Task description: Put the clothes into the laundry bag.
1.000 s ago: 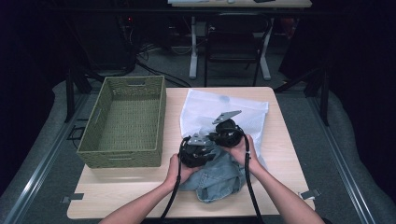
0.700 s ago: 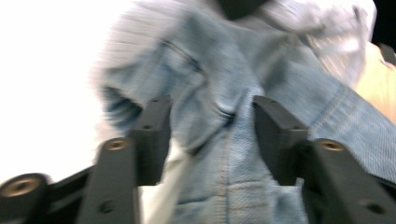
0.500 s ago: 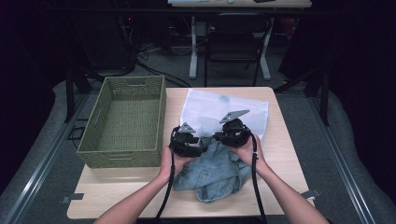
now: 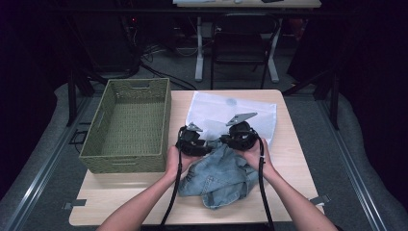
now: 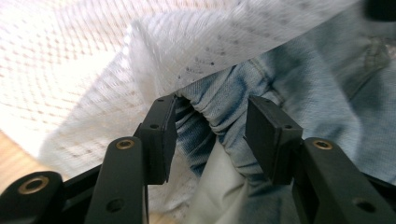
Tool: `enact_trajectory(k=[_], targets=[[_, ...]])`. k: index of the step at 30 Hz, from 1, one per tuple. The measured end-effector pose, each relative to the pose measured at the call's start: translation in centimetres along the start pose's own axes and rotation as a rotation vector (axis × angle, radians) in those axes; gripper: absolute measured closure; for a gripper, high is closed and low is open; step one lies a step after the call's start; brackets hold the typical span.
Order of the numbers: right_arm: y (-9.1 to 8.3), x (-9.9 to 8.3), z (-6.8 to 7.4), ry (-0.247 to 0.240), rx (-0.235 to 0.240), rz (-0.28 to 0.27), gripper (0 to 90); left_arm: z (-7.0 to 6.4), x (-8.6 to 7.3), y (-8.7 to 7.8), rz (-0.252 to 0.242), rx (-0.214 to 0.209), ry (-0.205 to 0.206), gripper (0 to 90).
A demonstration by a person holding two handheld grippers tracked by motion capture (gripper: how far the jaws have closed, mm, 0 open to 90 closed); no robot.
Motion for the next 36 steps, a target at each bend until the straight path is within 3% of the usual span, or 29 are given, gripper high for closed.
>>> enact_trajectory(k=[3,5,8,10,14,19,24,28,30,33,36], targets=[[0.1,0.0,0.0,0.004,0.0,0.001,88.4,0.2,-0.5,1.1,-0.004,-0.03,-0.046,50.1],[0.1,-0.1,0.1,0.006,0.003,0.006,88.4,0.4,-0.6,1.4,0.001,-0.048,-0.049,50.9],[0.3,-0.2,0.2,0.006,0.005,0.011,88.4,0.4,-0.5,1.8,0.003,-0.068,-0.062,56.6],[0.4,-0.2,0.2,0.005,0.007,0.013,88.4,0.2,-0.5,2.1,-0.002,-0.081,-0.073,65.2],[0.6,-0.1,0.3,-0.001,0.006,0.013,88.4,-0.4,-0.3,2.2,-0.01,-0.05,-0.031,83.5],[0.7,0.1,0.4,-0.004,0.004,0.0,88.5,-2.3,0.0,1.6,-0.033,-0.054,0.068,85.3],[0.5,0.7,1.2,-0.008,0.022,-0.021,88.5,-3.1,0.5,1.7,-0.068,-0.054,0.101,85.3],[0.1,0.8,1.8,-0.004,0.055,-0.032,88.6,-2.8,0.7,1.7,-0.114,-0.038,0.076,85.2],[-0.5,0.8,1.8,0.015,0.075,-0.038,88.6,-1.8,0.7,1.6,-0.142,0.01,0.05,84.9],[-1.0,0.1,1.7,0.01,0.083,0.004,88.5,-1.1,0.5,1.5,-0.138,0.019,0.015,83.4],[-1.0,-1.1,1.3,0.003,0.075,0.066,88.5,-0.7,0.1,1.0,-0.095,0.005,-0.005,77.7]])
Point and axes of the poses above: each handheld gripper's, and its own axes: y roughly forward along the jaws, x roughly out of its top, z roughly to its left, the point moved 4 cm from there along y, roughly forward along the jaws, and after that the axes turned 7 degrees about -x, right-handed, at the moved point
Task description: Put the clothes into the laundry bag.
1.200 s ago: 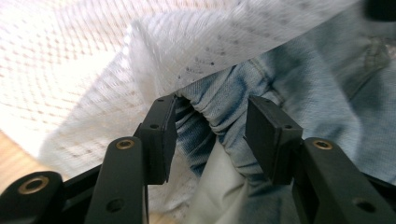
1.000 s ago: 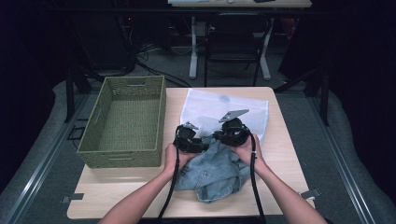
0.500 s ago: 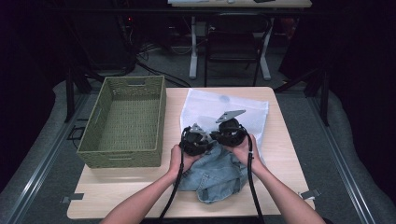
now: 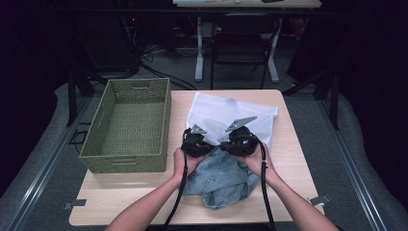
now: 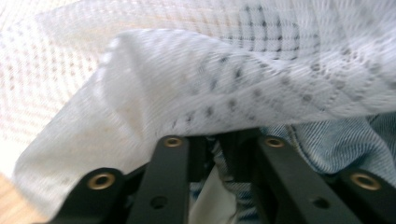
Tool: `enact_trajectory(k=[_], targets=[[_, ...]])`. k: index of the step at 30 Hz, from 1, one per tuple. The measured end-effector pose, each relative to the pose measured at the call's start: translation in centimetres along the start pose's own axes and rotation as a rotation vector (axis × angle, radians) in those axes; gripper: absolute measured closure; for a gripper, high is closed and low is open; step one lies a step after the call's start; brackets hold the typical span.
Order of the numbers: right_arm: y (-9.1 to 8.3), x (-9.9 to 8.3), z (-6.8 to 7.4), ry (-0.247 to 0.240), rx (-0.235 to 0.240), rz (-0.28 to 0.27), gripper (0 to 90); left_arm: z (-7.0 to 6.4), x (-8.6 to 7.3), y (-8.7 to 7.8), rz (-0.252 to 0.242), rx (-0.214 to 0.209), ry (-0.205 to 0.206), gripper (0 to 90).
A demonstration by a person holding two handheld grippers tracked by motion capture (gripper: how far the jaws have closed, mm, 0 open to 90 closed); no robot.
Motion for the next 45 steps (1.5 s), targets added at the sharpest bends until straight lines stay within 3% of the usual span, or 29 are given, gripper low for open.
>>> enact_trajectory(k=[3,8,11,15,17,20,24,26,29,30,32,33,35,37,43,45], targets=[[0.0,-0.4,-0.4,0.006,0.0,0.019,88.5,-0.2,0.0,-0.7,0.028,-0.002,0.009,64.0],[0.0,-0.4,-0.6,-0.004,-0.014,0.022,88.5,-0.9,-0.5,-3.6,0.058,0.01,0.037,45.7],[0.0,-0.4,-0.6,-0.008,-0.017,0.023,88.5,-1.4,-0.7,-4.6,0.061,0.001,0.043,42.4],[0.1,-0.3,-0.5,-0.009,-0.022,0.021,88.5,-3.0,-1.8,-6.4,0.077,-0.028,0.078,34.2],[0.0,-0.3,-0.5,-0.011,-0.022,0.018,88.5,-3.4,-2.1,-6.6,0.082,-0.024,0.094,30.1],[-0.1,-0.3,-0.5,-0.009,-0.024,0.02,88.5,-5.1,-3.6,-7.5,0.118,-0.039,0.144,24.5],[0.0,-0.4,-0.5,-0.01,-0.025,0.021,88.5,-5.9,-5.0,-7.9,0.158,-0.054,0.176,17.4],[0.1,-0.3,-0.4,-0.013,-0.027,0.022,88.5,-6.3,-6.3,-7.3,0.205,-0.043,0.197,16.2],[0.2,-0.3,-0.2,-0.017,-0.028,0.025,88.5,-6.2,-7.0,-6.3,0.239,-0.019,0.216,17.4],[0.2,-0.3,-0.1,-0.017,-0.028,0.024,88.5,-6.0,-7.4,-5.2,0.253,-0.001,0.227,21.4],[0.2,-0.3,-0.1,-0.019,-0.025,0.022,88.6,-5.8,-7.3,-4.8,0.225,0.005,0.226,26.5],[0.3,-0.3,0.1,-0.019,-0.019,0.023,88.7,-5.6,-7.1,-4.5,0.207,-0.005,0.221,43.3],[0.5,-0.3,0.3,-0.028,-0.012,0.024,88.7,-5.4,-6.9,-4.3,0.173,-0.03,0.201,59.7],[0.5,-0.2,0.6,-0.028,0.0,0.019,88.8,-5.3,-6.5,-4.1,0.147,-0.04,0.192,70.0],[0.1,0.3,1.4,-0.047,0.013,-0.009,88.9,-5.5,-4.8,-4.0,0.072,-0.066,0.15,75.7],[-0.4,0.7,1.6,-0.045,0.04,-0.035,89.0,-5.6,-3.3,-4.3,0.009,-0.064,0.135,75.9]])
Point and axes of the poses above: each handheld gripper's, and its own axes: y roughly forward along the jaws, x roughly out of its top, z roughly to its left, the point moved 4 cm from there along y, roughly forward along the jaws, and after that the axes turned 7 degrees about -x, right-handed, at the moved point
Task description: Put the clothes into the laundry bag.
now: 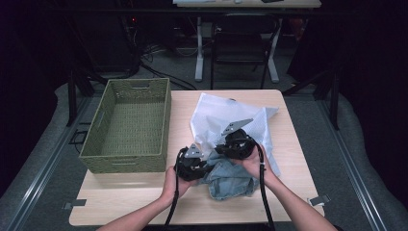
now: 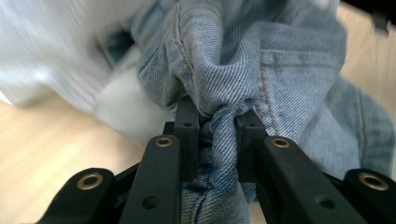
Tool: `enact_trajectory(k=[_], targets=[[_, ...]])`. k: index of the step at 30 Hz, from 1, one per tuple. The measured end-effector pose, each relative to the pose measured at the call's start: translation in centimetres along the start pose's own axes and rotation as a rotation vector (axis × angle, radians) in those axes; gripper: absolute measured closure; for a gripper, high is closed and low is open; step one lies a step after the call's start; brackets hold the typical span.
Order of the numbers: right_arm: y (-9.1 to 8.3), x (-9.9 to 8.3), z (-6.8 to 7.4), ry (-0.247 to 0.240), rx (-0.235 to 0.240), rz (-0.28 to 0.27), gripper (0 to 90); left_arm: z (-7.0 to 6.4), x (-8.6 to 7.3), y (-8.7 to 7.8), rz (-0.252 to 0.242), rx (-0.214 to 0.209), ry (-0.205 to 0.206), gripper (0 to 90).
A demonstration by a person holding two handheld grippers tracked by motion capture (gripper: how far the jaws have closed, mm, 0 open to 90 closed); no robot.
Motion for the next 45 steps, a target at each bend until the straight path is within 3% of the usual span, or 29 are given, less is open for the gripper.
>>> enact_trajectory(k=[3,4,7,8,11,14,15,16,17,22,26,34,42,43,45], targets=[[-0.9,0.6,0.2,0.009,0.03,-0.043,89.0,0.4,1.4,-0.5,-0.064,0.009,-0.03,76.1],[-1.2,0.8,0.3,0.006,0.035,-0.055,89.0,0.4,1.4,-0.5,-0.064,0.009,-0.03,76.3],[-2.1,1.3,0.5,0.013,0.06,-0.093,89.0,0.9,3.1,-1.5,-0.145,0.043,-0.049,76.7],[-2.4,1.4,0.6,0.018,0.073,-0.111,89.1,0.9,3.1,-1.5,-0.145,0.043,-0.049,76.8],[-3.5,2.0,0.8,0.03,0.102,-0.164,89.1,0.9,4.4,-3.1,-0.19,0.111,-0.038,77.1],[-4.3,2.5,0.8,0.053,0.138,-0.204,89.1,1.0,4.6,-4.0,-0.208,0.125,-0.048,77.1],[-4.2,2.4,0.8,0.056,0.136,-0.195,89.1,1.2,4.3,-4.1,-0.185,0.156,-0.041,77.0],[-3.8,2.2,0.7,0.054,0.126,-0.176,89.1,1.2,4.3,-4.1,-0.185,0.156,-0.041,76.9],[-3.3,2.0,0.6,0.059,0.119,-0.161,89.1,1.8,3.8,-3.4,-0.147,0.154,-0.067,76.7],[-0.9,0.6,0.2,0.042,0.057,-0.047,89.0,3.5,2.7,-1.4,-0.078,0.172,-0.068,75.1],[-0.6,0.2,-0.1,0.048,0.05,-0.036,89.0,4.1,2.2,-1.8,-0.04,0.142,-0.071,68.4],[0.0,-0.2,-0.1,0.036,0.038,-0.011,88.9,3.5,1.5,-3.1,0.066,0.094,-0.07,38.9],[-0.1,-0.1,-0.1,0.031,0.025,-0.012,88.9,1.9,1.2,-3.7,0.134,0.102,-0.022,20.3],[-0.2,-0.1,-0.2,0.034,0.023,-0.017,88.9,1.5,0.9,-3.4,0.158,0.096,0.0,19.0],[-0.2,-0.1,-0.2,0.033,0.022,-0.017,88.9,1.5,0.5,-2.9,0.164,0.096,-0.002,18.0]])
Point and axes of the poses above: each handheld gripper's, and its own axes: y roughly forward along the jaws, x roughly out of its top, z roughly to its left, the point moved 4 cm from there along y, roughly forward along the jaws, and after that the axes turned 7 degrees about -x, right-handed, at the moved point
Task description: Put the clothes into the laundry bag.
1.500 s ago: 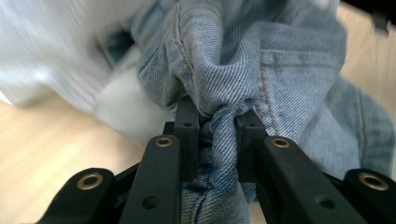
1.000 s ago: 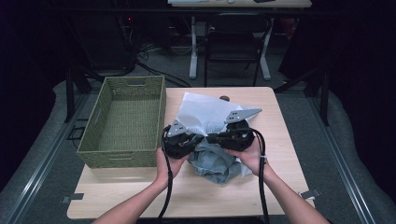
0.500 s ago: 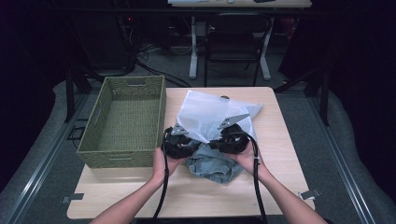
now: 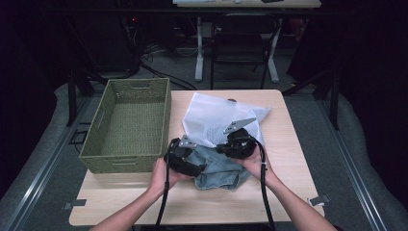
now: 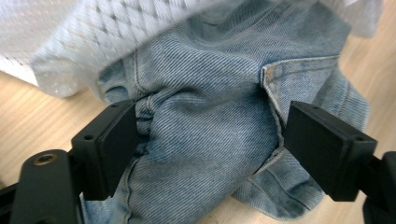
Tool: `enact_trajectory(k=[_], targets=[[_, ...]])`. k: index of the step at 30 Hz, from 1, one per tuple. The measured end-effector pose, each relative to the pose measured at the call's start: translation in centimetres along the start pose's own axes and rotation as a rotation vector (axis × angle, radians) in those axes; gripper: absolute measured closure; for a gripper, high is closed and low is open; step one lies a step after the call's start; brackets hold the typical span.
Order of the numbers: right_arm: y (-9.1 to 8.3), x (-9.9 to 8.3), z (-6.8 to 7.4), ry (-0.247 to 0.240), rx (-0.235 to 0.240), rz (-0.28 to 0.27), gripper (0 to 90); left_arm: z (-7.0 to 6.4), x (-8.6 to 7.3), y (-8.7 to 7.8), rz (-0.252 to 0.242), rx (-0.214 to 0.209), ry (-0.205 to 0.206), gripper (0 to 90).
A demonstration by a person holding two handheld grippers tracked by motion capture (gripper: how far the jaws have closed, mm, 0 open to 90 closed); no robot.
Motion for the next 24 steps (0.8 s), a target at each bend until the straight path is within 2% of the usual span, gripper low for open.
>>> enact_trajectory(k=[1,3,5,6,7,10,11,12,14,19,20,21,22,23,24], targets=[[0.0,0.0,0.0,0.0,0.0,0.0,88.9,0.0,-0.2,0.3,0.015,-0.003,-0.002,19.1],[0.1,0.0,0.0,-0.003,0.001,0.001,88.9,0.0,-0.3,0.7,0.01,0.002,-0.009,20.4],[0.1,0.0,0.2,-0.004,0.003,0.001,88.9,0.2,-0.5,1.4,0.016,0.012,-0.004,25.9],[0.2,0.0,0.2,-0.004,0.005,-0.001,88.9,0.3,-0.6,1.8,0.009,0.03,0.001,30.2],[0.2,0.1,0.3,-0.004,0.006,0.0,88.9,0.4,-0.7,2.1,0.001,0.047,0.003,38.8],[0.4,0.1,0.5,-0.013,0.009,0.0,88.9,0.9,-0.7,2.7,-0.023,0.053,-0.009,56.4],[0.5,0.2,0.5,-0.013,0.012,0.003,89.0,0.9,-0.6,2.7,-0.045,0.05,-0.013,62.6],[0.5,0.2,0.6,-0.011,0.012,0.003,89.0,0.9,-0.5,2.8,-0.046,0.042,-0.005,68.3],[0.6,0.2,0.7,-0.016,0.014,-0.001,88.9,0.7,-0.1,2.8,-0.077,0.027,-0.008,75.5],[0.6,0.5,0.9,-0.029,0.021,-0.015,89.0,-0.1,0.9,2.7,-0.099,0.006,0.025,81.4],[0.5,0.6,0.9,-0.032,0.023,-0.017,89.0,-0.4,1.6,2.4,-0.12,0.009,0.036,81.8],[0.4,0.7,0.9,-0.033,0.024,-0.027,89.0,-0.4,1.6,2.4,-0.12,0.009,0.036,81.9],[0.3,0.8,0.9,-0.027,0.029,-0.029,89.1,-0.4,2.4,1.9,-0.145,0.023,0.036,82.1],[0.1,0.9,0.9,-0.029,0.037,-0.039,89.1,-0.4,2.4,1.9,-0.145,0.023,0.036,82.6],[-0.2,1.0,1.1,-0.018,0.045,-0.046,89.1,-0.3,3.3,1.4,-0.174,0.044,0.029,82.8]])
Point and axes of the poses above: each handheld gripper's, and its own axes: y roughly forward along the jaws, x roughly out of its top, z roughly to its left, the point moved 4 cm from there along y, roughly forward along the jaws, and after that the axes turned 7 degrees about -x, right-handed, at the moved point
